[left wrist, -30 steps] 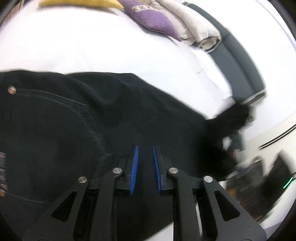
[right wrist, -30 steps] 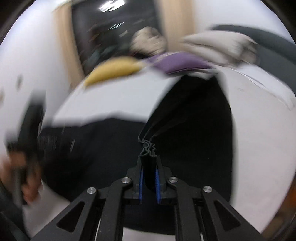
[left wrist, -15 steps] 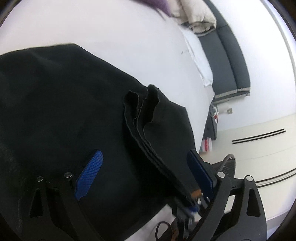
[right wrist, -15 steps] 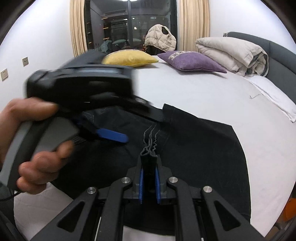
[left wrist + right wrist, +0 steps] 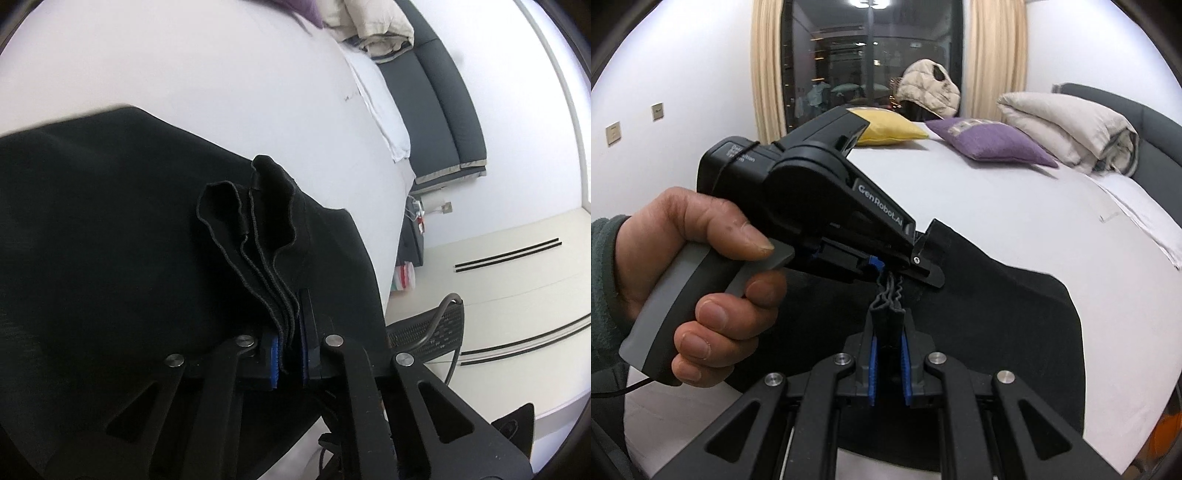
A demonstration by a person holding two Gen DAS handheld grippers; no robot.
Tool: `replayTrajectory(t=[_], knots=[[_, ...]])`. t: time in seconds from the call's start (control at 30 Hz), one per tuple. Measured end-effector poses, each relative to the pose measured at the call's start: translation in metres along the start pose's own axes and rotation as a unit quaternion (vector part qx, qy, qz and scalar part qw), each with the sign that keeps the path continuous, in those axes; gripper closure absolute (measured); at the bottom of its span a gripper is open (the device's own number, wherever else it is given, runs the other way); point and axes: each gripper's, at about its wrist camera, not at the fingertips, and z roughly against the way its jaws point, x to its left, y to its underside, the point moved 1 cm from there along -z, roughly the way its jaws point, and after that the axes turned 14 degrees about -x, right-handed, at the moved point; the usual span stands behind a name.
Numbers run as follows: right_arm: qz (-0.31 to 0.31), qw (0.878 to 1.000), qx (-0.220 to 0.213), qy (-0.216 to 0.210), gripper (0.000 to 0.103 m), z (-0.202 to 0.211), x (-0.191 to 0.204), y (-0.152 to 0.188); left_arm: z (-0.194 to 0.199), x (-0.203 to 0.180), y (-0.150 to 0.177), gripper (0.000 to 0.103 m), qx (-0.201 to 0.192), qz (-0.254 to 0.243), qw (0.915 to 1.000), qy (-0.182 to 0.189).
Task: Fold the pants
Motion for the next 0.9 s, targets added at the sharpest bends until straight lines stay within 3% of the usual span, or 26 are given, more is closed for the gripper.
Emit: replayTrajectory(t=[0.3,0.77,0.83,0.9], knots=[[0.039,0.998,0.015,-0.046,0.091,-0.021,0.059,-0.006,0.04,0.029,0.006,0.097,-0.022,-0.007,0.9989,-0.041],[0.048,0.995,0.043,-0.07,0.091,-0.052,0.085,-0.003,0.053,0.058,0.01,0.097,-0.031,0.001,0.9971,-0.07],[0.04,0.994,0.057,-0.081,0.086,-0.062,0.082,0.003,0.053,0.059,0.012,0.096,-0.031,-0.012,0.9965,-0.076],[0.019,0.991,0.087,-0.099,0.072,-0.07,0.081,0.011,0.04,0.052,0.013,0.096,-0.03,-0.015,0.9962,-0.081]])
